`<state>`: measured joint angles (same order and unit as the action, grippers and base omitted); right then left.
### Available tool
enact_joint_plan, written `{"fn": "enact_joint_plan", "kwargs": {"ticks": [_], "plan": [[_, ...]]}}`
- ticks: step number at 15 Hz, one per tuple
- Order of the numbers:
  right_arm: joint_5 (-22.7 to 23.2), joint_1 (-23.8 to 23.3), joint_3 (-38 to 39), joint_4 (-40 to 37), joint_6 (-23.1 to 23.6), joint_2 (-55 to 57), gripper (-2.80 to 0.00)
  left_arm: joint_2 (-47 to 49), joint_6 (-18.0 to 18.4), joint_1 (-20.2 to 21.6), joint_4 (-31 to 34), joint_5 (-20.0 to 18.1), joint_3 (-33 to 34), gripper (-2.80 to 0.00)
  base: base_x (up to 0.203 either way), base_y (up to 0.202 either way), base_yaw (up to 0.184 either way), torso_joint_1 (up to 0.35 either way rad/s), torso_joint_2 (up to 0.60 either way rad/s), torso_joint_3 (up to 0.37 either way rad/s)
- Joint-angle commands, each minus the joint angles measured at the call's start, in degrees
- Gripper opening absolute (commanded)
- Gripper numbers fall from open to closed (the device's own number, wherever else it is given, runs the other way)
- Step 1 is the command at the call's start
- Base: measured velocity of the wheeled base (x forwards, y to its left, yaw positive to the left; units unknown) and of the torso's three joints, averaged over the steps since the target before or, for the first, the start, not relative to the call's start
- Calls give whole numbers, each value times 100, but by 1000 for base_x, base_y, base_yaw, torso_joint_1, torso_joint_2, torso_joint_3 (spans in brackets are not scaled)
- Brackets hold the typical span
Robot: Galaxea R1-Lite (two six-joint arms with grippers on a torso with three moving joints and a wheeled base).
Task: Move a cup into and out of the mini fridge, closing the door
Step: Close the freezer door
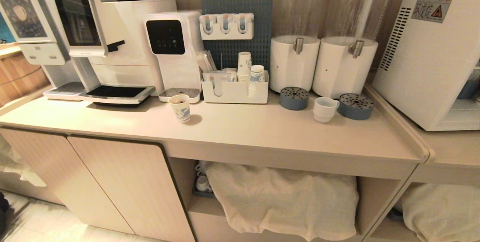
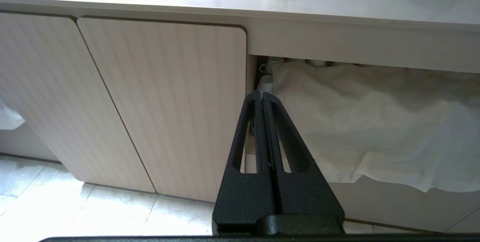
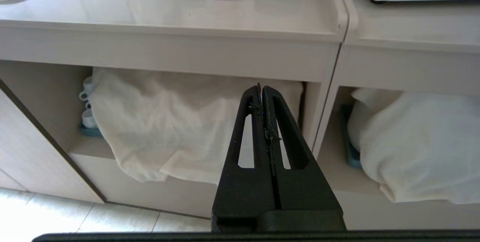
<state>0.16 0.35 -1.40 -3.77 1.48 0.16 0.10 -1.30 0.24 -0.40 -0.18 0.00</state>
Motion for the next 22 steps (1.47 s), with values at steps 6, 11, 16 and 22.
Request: {"fn": "enact_joint_plan", "kwargs": {"ticks": [6, 11, 16, 22], "plan": [[-7, 0, -9, -10, 2, 11, -280, -1, 6, 2, -4, 1, 0, -280, 1, -113, -2, 2, 1, 2], [-7, 0, -9, -10, 11, 11, -280, -1, 6, 2, -4, -8, 0, -280, 0, -201, -10, 2, 3, 2], [2, 0, -9, -19, 11, 11, -280, -1, 6, 2, -4, -8, 0, -280, 0, -190, -10, 4, 5, 1], [-3, 0, -9, -19, 11, 11, -280, -1, 1, 2, -4, -3, 0, -280, 0, -196, -9, 0, 2, 2]]}}
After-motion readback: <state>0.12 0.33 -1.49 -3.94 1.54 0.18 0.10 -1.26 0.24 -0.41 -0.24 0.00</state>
